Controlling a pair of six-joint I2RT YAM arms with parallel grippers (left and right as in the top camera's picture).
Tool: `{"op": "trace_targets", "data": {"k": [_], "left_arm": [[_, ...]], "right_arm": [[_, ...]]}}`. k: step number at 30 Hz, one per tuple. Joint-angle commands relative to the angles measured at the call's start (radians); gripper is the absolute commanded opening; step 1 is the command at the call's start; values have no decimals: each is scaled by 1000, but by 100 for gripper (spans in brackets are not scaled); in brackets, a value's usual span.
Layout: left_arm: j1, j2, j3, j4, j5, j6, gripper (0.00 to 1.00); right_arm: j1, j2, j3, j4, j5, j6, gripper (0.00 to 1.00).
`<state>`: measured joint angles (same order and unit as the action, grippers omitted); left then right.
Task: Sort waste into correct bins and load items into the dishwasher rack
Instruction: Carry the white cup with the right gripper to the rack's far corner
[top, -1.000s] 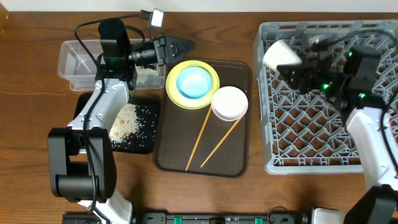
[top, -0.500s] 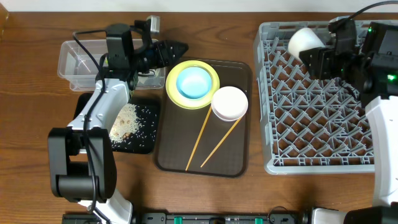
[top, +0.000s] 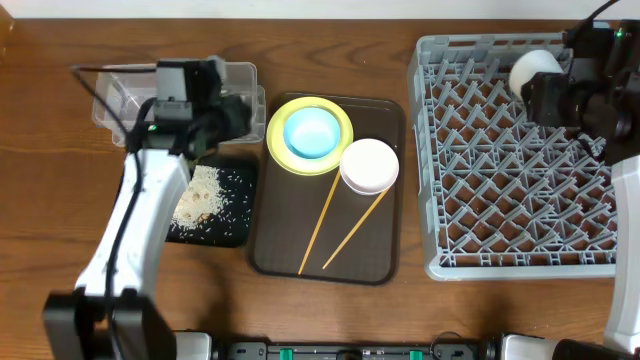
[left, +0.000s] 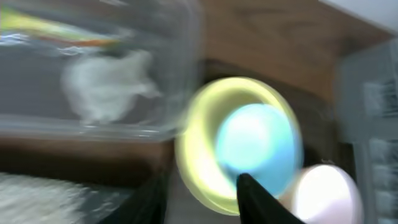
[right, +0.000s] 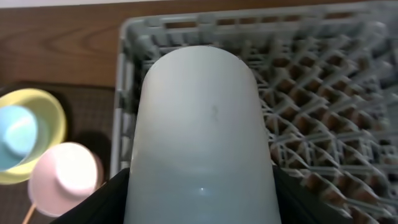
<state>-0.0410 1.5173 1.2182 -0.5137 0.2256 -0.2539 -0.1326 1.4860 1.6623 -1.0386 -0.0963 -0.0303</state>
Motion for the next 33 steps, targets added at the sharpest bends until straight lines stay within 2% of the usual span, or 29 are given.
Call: {"op": "trace_targets", "data": {"k": [1, 4, 10, 20, 24, 33], "left_arm": [[2, -16, 5, -51, -247, 25, 44], [2, -18, 5, -78, -248, 24, 48], [2, -18, 5, -80, -234, 13, 48], [2, -18, 5, -80, -234, 13, 48], [2, -18, 5, -80, -234, 13, 48], [2, -18, 5, -81, -234, 13, 48]], "right_arm": [[-6, 38, 26, -2, 74, 42, 1], [-6, 89, 27, 22, 84, 45, 1], [-6, 232, 71, 89, 115, 47, 1], [-5, 532, 407, -124, 97, 52, 1], [-5, 595, 422, -132, 39, 52, 1], [-3, 645, 422, -106, 35, 53, 1]]}}
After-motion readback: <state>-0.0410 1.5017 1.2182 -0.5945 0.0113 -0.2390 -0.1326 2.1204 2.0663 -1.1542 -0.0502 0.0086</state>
